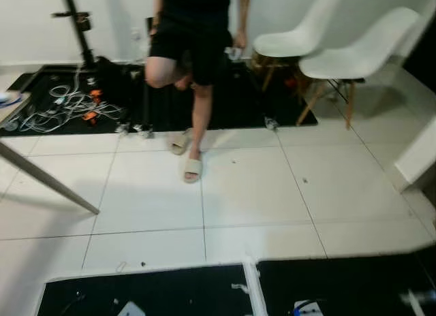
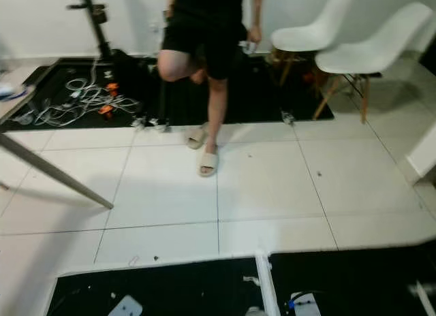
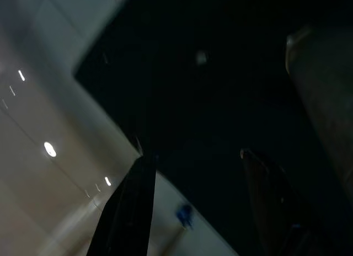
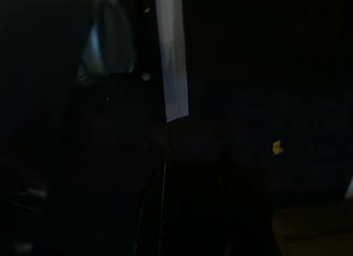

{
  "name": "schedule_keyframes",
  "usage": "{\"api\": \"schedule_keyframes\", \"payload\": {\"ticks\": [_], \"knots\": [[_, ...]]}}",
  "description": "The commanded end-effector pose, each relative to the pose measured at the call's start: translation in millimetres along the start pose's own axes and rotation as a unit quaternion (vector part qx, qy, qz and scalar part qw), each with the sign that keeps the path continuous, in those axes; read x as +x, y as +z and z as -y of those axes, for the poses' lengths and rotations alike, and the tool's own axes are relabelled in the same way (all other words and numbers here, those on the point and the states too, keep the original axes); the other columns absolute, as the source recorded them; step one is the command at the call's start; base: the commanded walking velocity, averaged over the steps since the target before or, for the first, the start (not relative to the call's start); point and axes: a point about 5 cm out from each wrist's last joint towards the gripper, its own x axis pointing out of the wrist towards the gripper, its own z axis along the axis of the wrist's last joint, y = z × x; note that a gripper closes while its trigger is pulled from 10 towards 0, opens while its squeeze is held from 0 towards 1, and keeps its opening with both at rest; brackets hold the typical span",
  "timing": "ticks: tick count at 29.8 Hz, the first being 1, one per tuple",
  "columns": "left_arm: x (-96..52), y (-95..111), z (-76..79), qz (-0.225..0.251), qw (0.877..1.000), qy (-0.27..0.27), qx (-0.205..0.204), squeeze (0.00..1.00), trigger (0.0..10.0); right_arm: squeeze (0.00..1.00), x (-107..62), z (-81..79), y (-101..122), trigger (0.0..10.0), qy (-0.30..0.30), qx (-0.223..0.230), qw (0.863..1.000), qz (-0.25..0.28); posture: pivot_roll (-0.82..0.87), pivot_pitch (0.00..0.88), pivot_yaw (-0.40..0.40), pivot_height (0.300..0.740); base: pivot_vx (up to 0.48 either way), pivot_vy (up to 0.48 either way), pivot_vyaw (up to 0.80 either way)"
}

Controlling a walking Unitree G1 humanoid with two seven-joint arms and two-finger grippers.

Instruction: Picking trash to rubbish bin

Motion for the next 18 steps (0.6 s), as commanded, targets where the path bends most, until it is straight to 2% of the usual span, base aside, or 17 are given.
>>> {"api": "schedule_keyframes", "payload": {"ticks": [1,18], "knots": [[-0.3,-3.9,2.9,-0.006,1.0,-0.006,0.004,0.0,10.0,0.0,-0.2,0.7,-3.1,10.0,0.0,0.001,1.0,-0.005,0.0,0.085,0.066,0.74,0.0,0.0,-0.74],[-0.1,-2.4,6.0,-0.004,1.0,-0.01,0.002,0.0,10.0,0.0,-0.3,2.4,-3.3,10.0,-0.004,0.006,1.0,-0.003,-0.01,0.086,0.064,0.74,0.0,0.0,-0.74]]}}
